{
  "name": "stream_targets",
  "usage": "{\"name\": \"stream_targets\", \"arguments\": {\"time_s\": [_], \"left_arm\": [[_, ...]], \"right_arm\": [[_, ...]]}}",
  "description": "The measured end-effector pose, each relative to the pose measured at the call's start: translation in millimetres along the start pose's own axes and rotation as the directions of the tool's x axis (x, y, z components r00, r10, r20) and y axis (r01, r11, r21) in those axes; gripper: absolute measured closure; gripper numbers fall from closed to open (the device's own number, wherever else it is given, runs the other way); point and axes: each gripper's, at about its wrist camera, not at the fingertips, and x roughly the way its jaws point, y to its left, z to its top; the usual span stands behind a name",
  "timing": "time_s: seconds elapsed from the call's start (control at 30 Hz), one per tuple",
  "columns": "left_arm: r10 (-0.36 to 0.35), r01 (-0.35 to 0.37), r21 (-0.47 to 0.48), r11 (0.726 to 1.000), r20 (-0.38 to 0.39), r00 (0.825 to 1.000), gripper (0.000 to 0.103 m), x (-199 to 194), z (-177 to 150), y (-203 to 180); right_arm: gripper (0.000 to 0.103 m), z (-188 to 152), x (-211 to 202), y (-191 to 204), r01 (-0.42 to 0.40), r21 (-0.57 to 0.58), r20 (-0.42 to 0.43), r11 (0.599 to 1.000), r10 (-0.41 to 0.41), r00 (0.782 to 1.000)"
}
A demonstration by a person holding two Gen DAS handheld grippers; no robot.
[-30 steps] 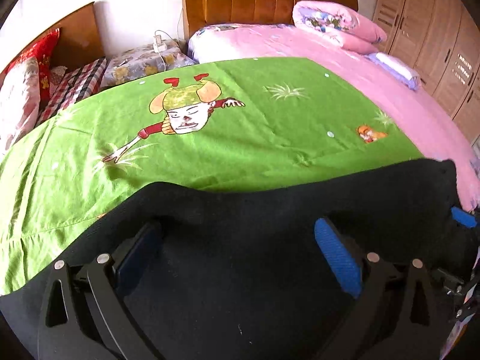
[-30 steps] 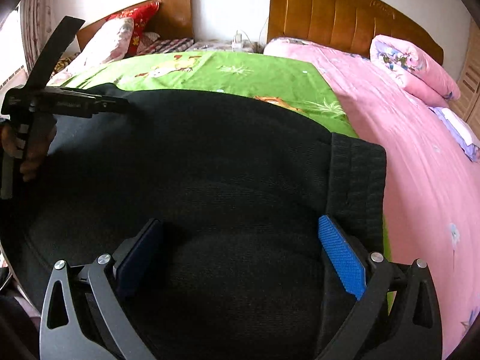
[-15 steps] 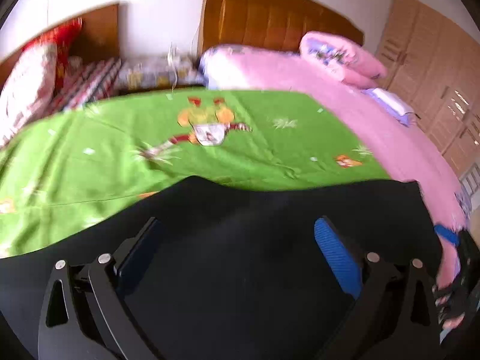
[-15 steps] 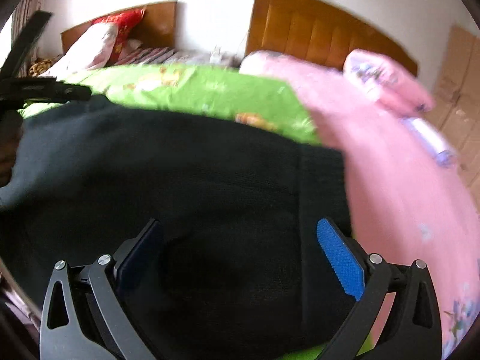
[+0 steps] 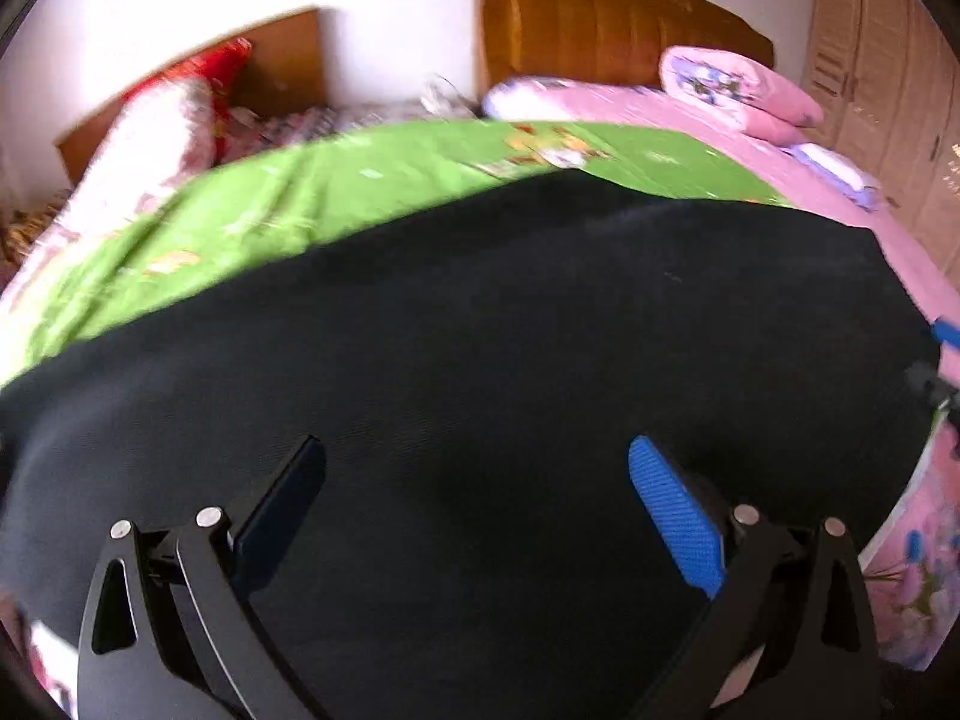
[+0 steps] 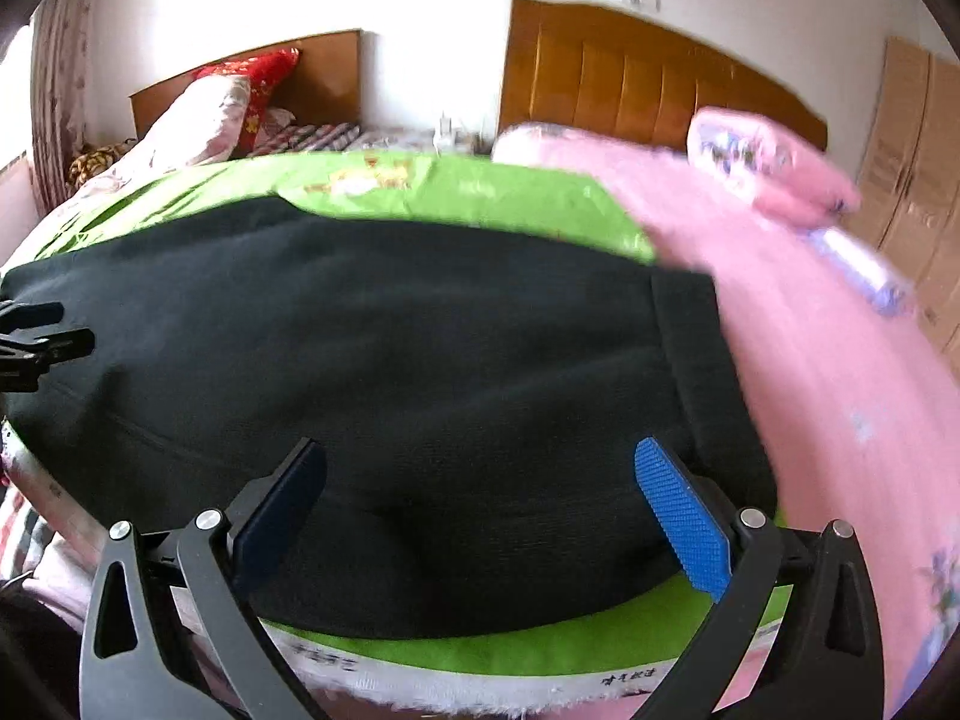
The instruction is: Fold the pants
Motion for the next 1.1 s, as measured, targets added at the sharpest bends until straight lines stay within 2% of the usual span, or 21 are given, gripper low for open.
{"name": "stream_targets", "arguments": {"time_s": [0.1, 0.17, 0.3, 0.37, 0.47, 0.63, 0.8, 1.0, 1.1], "left_arm": [[0.063, -0.063, -0.001, 0.998, 0.001, 0.998, 0.002, -15.1, -17.0, 12.0], [0.092, -0.092, -0.015, 0.996, -0.028, 0.995, 0.002, -17.4, -30.0, 20.5], [0.069, -0.070, -0.051, 0.996, -0.023, 0.997, 0.001, -23.4, -38.5, 36.0], [0.058, -0.059, -0.051, 0.997, -0.022, 0.998, 0.001, -22.2, -39.3, 37.6], [0.044, -0.044, -0.060, 0.997, -0.006, 0.999, 0.001, -22.9, -44.0, 38.3], [0.040, -0.039, -0.055, 0.998, 0.028, 0.999, 0.001, -23.9, -49.1, 36.7], [0.031, -0.029, -0.052, 0.998, 0.039, 0.999, 0.001, -25.0, -51.6, 37.7], [0.013, -0.011, -0.045, 0.999, 0.058, 0.998, 0.001, -25.1, -54.2, 38.7], [0.004, -0.001, -0.041, 0.999, 0.063, 0.998, 0.001, -25.6, -54.5, 40.1]], "right_arm": [[0.004, 7.1, -8.2, 29.3, -0.107, -0.028, 0.045, 0.994, 0.109, 0.993], [0.004, 10.1, -1.1, 55.6, -0.157, -0.076, 0.025, 0.985, 0.159, 0.987], [0.004, 9.4, 19.5, 81.1, -0.214, -0.081, -0.049, 0.973, 0.210, 0.976], [0.004, 0.2, 34.9, 91.9, -0.205, -0.105, -0.135, 0.973, 0.190, 0.972], [0.004, -5.4, 35.8, 88.4, -0.219, -0.095, -0.128, 0.971, 0.206, 0.970], [0.004, -1.6, 36.7, 90.5, -0.201, -0.101, -0.153, 0.974, 0.184, 0.971], [0.004, -7.1, 35.8, 95.8, -0.198, -0.096, -0.135, 0.975, 0.184, 0.974], [0.004, -2.6, 37.0, 96.2, -0.188, -0.098, -0.167, 0.977, 0.170, 0.971], [0.004, 7.2, 37.5, 104.1, -0.147, -0.109, -0.231, 0.983, 0.118, 0.966]]}}
